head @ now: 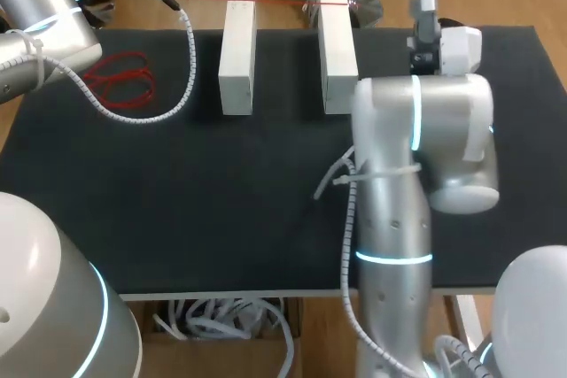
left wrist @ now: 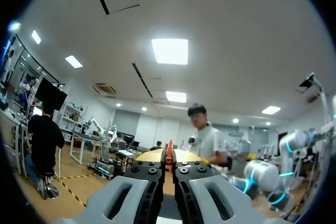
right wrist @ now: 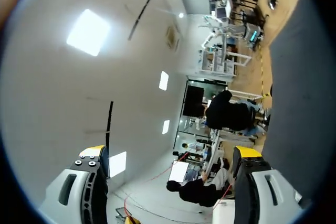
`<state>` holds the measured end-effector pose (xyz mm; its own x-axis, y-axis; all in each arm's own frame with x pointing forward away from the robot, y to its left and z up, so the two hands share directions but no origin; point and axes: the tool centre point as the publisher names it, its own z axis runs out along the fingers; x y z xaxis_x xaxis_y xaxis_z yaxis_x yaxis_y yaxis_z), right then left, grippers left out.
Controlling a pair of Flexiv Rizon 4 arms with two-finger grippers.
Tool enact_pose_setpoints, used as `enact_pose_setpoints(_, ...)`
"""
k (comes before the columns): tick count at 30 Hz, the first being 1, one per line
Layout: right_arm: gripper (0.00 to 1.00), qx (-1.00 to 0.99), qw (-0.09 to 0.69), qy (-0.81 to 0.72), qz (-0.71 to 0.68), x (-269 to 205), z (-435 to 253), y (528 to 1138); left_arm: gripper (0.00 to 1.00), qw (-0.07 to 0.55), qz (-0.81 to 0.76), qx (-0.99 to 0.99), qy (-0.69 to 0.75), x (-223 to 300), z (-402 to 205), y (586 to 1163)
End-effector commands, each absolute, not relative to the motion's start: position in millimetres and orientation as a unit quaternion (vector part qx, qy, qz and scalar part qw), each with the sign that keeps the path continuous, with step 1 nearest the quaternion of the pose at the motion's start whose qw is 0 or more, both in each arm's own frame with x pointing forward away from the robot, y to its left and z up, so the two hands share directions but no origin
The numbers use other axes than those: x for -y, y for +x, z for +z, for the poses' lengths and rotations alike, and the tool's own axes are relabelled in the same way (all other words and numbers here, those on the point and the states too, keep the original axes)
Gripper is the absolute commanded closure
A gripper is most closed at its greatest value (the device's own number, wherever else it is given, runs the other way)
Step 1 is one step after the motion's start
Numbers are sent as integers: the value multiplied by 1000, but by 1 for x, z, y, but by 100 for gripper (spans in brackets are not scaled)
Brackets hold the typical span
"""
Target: Grab the tape and strap the tape.
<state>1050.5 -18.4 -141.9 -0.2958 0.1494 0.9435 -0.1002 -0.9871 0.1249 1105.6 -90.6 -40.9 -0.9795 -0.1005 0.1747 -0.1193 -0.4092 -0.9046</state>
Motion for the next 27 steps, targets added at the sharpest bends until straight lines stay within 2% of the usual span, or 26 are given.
enact_pose_setpoints(1,0,127,74,766,626,3,-132,1058,100,5,833,543,101,91,-41,1106)
enact_pose_setpoints(10,0,148,60,757,634,-5,-114,1062,100,5,833,543,101,91,-41,1106)
enact_pose_setpoints(27,0,175,56,753,632,11,-106,1079,100,5,833,543,101,91,-41,1106)
